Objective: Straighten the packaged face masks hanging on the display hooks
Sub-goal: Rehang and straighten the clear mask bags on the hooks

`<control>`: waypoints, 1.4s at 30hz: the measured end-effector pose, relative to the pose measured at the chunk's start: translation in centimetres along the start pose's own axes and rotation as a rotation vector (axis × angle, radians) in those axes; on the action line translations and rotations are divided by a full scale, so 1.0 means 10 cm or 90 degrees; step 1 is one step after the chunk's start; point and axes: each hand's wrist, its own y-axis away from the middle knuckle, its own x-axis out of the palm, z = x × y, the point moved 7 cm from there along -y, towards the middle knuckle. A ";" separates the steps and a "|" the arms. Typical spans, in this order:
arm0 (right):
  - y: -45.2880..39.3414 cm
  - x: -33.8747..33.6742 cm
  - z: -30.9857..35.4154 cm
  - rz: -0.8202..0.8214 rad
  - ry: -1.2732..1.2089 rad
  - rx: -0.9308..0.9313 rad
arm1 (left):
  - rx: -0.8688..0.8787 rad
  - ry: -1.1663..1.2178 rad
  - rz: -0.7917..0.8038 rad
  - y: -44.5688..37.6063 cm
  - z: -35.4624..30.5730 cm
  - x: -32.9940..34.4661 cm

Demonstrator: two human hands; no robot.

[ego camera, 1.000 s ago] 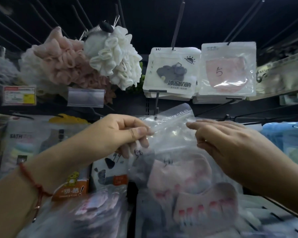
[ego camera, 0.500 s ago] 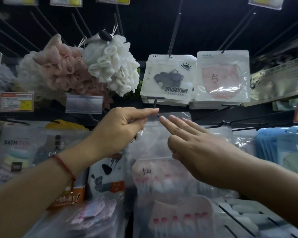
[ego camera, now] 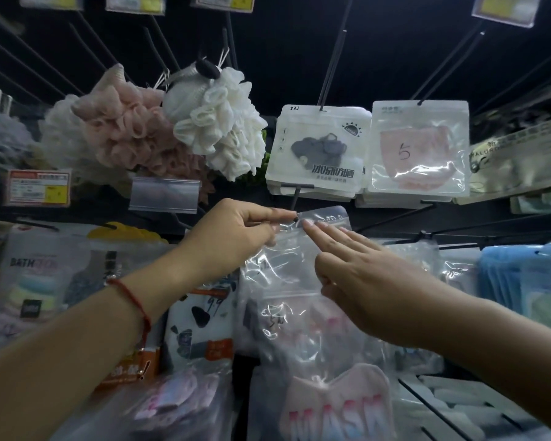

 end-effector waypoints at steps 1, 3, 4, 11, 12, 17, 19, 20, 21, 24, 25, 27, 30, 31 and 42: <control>0.01 0.02 -0.01 0.004 -0.004 0.007 | -0.010 0.006 0.007 -0.02 0.01 0.02; -0.01 0.05 -0.03 0.002 -0.009 0.015 | -0.037 -0.014 0.007 -0.05 0.08 0.07; -0.04 0.08 -0.03 0.005 -0.012 0.019 | -0.044 -0.033 0.004 -0.07 0.13 0.10; -0.19 0.41 -0.06 0.076 -0.050 0.049 | 0.174 -0.519 -0.065 -0.10 0.28 0.25; -0.20 0.44 -0.07 0.085 -0.046 0.053 | 0.226 -0.551 -0.081 -0.09 0.27 0.27; -0.21 0.47 -0.09 0.090 -0.059 0.071 | 0.312 -0.610 -0.132 -0.04 0.28 0.26; -0.20 0.47 -0.10 0.086 -0.063 0.076 | 0.310 -0.622 -0.148 0.03 0.22 0.24; -0.19 0.45 -0.10 0.086 -0.068 0.082 | 0.307 -0.615 -0.155 0.07 0.19 0.23; -0.18 0.43 -0.11 0.086 -0.076 0.090 | 0.304 -0.594 -0.151 0.13 0.14 0.22; -0.15 0.33 -0.09 0.074 -0.100 0.106 | 0.271 -0.469 -0.070 0.36 0.06 0.28; -0.14 0.30 -0.08 0.062 -0.100 0.105 | 0.240 -0.419 -0.025 0.43 0.06 0.32; -0.13 0.23 -0.07 0.030 -0.096 0.101 | 0.180 -0.351 0.050 0.52 0.12 0.43; -0.12 0.12 -0.06 -0.025 -0.091 0.101 | 0.172 -0.286 0.061 0.57 0.19 0.50; -0.10 0.09 -0.06 -0.035 -0.084 0.105 | 0.179 -0.270 0.048 0.57 0.18 0.49; 0.34 0.15 0.09 -0.035 0.024 0.154 | 0.172 -0.190 0.018 0.45 0.21 0.31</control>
